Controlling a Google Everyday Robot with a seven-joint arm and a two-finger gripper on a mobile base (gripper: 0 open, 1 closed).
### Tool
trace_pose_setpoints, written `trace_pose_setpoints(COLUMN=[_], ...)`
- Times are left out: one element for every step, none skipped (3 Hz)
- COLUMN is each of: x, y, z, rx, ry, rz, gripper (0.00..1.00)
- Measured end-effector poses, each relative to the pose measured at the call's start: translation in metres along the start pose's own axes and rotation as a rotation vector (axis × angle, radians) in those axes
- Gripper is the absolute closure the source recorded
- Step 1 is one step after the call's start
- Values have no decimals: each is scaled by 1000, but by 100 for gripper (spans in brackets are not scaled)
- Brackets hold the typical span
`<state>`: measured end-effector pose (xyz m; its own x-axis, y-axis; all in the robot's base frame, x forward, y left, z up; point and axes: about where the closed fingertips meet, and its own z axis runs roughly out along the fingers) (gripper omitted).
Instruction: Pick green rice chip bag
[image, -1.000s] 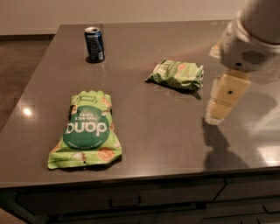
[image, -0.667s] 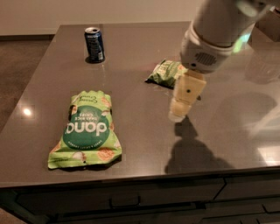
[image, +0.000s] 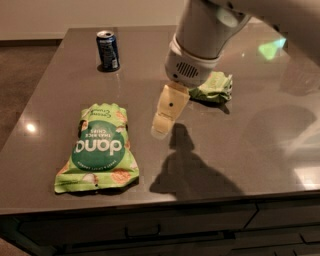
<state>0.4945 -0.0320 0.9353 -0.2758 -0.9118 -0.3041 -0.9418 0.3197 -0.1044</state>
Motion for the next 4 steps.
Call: trace_pose_setpoints(x=[-41,-77,-114,-128], y=[20,37,55,62], z=[14,30,51,69], rx=[14,36,30,-2], ry=[-7,30,89,124], rz=[17,62,121,146], gripper=[0,0,0,0])
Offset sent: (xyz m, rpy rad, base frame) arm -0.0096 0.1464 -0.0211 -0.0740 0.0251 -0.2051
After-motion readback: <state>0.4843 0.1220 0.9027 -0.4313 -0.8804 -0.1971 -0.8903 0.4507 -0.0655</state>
